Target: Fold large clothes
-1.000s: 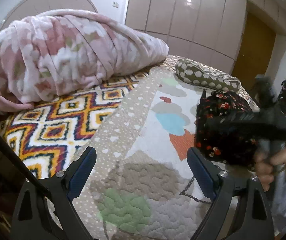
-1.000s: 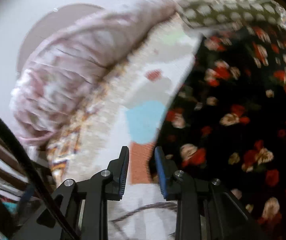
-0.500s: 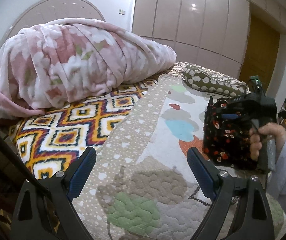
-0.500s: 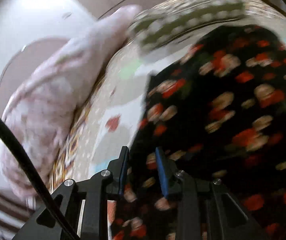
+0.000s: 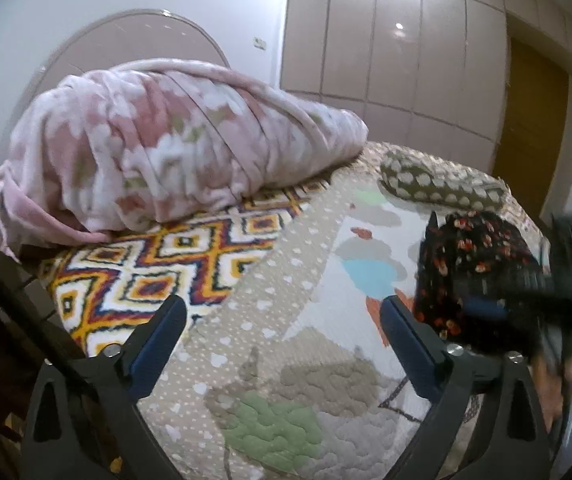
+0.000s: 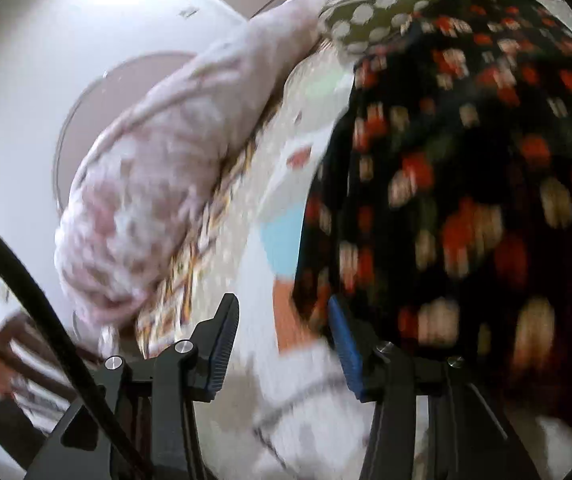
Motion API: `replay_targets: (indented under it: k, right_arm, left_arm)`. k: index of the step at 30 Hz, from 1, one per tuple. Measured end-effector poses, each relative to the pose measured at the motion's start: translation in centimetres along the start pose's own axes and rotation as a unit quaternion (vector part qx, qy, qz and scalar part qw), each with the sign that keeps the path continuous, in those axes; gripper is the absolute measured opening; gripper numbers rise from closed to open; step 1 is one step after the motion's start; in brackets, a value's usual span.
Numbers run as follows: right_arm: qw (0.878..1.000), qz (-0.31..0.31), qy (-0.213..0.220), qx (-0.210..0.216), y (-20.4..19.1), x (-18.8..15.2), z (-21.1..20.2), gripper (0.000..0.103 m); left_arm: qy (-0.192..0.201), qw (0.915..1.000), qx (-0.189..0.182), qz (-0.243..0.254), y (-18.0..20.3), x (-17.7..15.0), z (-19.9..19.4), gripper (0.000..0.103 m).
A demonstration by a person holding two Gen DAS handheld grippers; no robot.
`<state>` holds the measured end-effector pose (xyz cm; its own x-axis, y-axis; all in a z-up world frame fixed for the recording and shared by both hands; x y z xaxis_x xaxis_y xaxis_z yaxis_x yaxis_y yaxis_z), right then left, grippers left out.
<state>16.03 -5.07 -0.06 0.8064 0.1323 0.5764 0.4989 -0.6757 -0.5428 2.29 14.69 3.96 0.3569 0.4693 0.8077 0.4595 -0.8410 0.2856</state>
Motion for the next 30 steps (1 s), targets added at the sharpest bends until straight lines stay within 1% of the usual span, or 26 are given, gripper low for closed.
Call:
replay_targets:
  k: [2,4,6,7,9,11,13,14,16,17,18,19,20,23,24,25,26,27,30]
  right_arm:
    - [1.0,0.0,-0.018,0.007,-0.6,-2.8,-0.6,0.051]
    - [1.0,-0.005,-0.015,-0.006,-0.5,-4.2,-1.2,0.051]
    - [1.0,-0.017,0.006,-0.022,-0.5,-4.9,-3.2,0.051]
    - [0.999,-0.027,0.023,-0.037,-0.4,-4.8,-4.5,0.051]
    - [0.995,-0.04,0.056,-0.067,0.2,-4.1,-7.1,0.051]
    - [0.991,-0.038,0.078,-0.099,1.7,-3.3,-9.1,0.054]
    - [0.984,-0.026,0.078,-0.156,5.1,-3.0,-10.2,0.055]
    - [0.985,-0.013,0.072,-0.156,6.6,-3.2,-10.1,0.051]
    - [0.987,0.015,0.08,-0.137,7.5,-4.0,-10.9,0.043]
    - [0.986,0.017,0.088,-0.137,7.3,-4.3,-11.5,0.044]
    - [0.985,0.012,0.092,-0.146,6.9,-4.6,-12.0,0.046]
    - [0.982,0.003,0.094,-0.161,6.5,-5.0,-12.6,0.053]
    - [0.979,-0.007,0.097,-0.179,6.0,-5.5,-13.4,0.057]
    - [0.97,-0.026,0.105,-0.216,5.2,-7.2,-15.6,0.058]
    - [0.966,-0.03,0.111,-0.229,5.2,-7.7,-16.6,0.06]
    - [0.964,-0.03,0.117,-0.239,5.0,-8.0,-17.2,0.063]
    - [0.961,-0.029,0.123,-0.247,4.9,-8.7,-18.2,0.066]
    - [0.958,-0.025,0.129,-0.255,4.9,-9.1,-18.8,0.067]
    - [0.952,-0.011,0.132,-0.275,5.2,-10.4,-19.9,0.067]
  left_arm:
    - [0.023,0.9997,0.001,-0.01,-0.1,0.7,-1.1,0.103]
    - [0.045,0.9988,-0.005,-0.016,-0.1,1.5,-2.3,0.103]
    - [0.059,0.9981,-0.015,-0.013,0.3,1.9,-3.3,0.103]
    - [0.064,0.9976,-0.022,-0.011,0.6,2.1,-3.8,0.103]
    - [0.062,0.9975,-0.035,-0.009,1.2,2.0,-4.2,0.103]
    - [0.047,0.9977,-0.049,0.001,2.4,1.6,-4.4,0.103]
    - [0.032,0.9979,-0.055,0.015,3.5,1.1,-4.5,0.103]
    - [0.028,0.9977,-0.056,0.023,4.0,0.7,-4.7,0.103]
    - [0.027,0.9972,-0.059,0.036,4.8,0.2,-5.1,0.103]
    - [0.028,0.9968,-0.061,0.044,5.2,0.0,-5.3,0.103]
    - [0.028,0.9966,-0.061,0.047,5.5,-0.2,-5.4,0.103]
    - [0.024,0.9964,-0.063,0.05,5.8,-0.5,-5.3,0.103]
    - [0.017,0.9963,-0.066,0.052,6.1,-0.8,-5.2,0.103]
    - [-0.013,0.995,-0.085,0.051,7.1,-2.1,-4.6,0.103]
    - [-0.023,0.9943,-0.092,0.049,7.5,-2.5,-4.5,0.103]
    - [-0.035,0.9936,-0.096,0.047,7.8,-3.1,-4.3,0.103]
    - [-0.052,0.9927,-0.096,0.051,8.2,-4.0,-3.9,0.103]
    - [-0.066,0.9915,-0.096,0.059,8.5,-4.7,-3.5,0.103]
    - [-0.099,0.9879,-0.087,0.082,9.3,-7.2,-2.6,0.103]
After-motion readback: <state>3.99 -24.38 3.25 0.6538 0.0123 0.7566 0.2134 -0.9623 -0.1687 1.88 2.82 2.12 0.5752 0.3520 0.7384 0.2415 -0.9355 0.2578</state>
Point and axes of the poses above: each gripper's, at about its wrist camera, not at the fingertips, and z roughly the way its jaws point, y to its right, x to its top, the point moved 10 cm from there along z, roughly the way its jaws point, and after that the axes turned 15 degrees about -z, right-handed, at the moved point
